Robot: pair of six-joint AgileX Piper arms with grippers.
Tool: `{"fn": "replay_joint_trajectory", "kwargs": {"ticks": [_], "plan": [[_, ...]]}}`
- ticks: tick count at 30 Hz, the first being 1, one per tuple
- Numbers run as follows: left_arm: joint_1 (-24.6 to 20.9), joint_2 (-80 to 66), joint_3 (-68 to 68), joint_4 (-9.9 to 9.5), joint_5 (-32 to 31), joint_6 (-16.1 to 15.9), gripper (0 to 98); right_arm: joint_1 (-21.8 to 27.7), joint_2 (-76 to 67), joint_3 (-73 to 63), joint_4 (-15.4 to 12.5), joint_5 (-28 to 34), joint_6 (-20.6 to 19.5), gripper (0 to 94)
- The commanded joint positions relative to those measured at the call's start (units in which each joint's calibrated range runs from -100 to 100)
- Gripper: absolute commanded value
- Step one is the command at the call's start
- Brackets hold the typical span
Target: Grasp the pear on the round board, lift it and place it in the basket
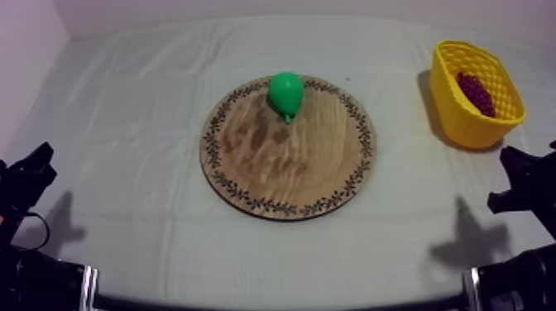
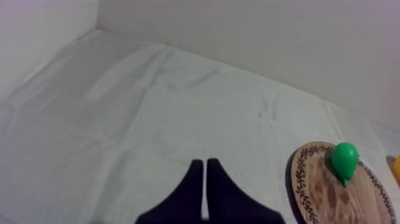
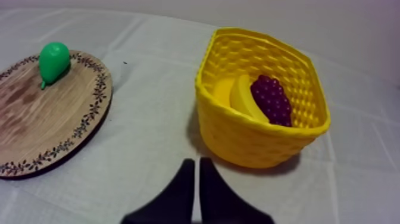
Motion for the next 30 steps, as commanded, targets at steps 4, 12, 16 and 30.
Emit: {"fn": "replay_joint_trajectory", "kwargs": {"ticks": [4,12,16,30], "plan": [[0.0,0.0,0.0,0.00,0.0,0.0,0.1,0.0,0.0,0.0,0.0,-0.1,0.0,0.5],[0.0,0.0,0.0,0.00,0.0,0.0,0.1,0.0,0.0,0.0,0.0,-0.1,-0.1,0.5],[0.0,0.0,0.0,0.00,0.0,0.0,0.1,0.0,0.0,0.0,0.0,-0.1,-1.9,0.6],[0.0,0.0,0.0,0.00,0.0,0.0,0.1,0.0,0.0,0.0,0.0,-0.1,1.0,0.7]]}}
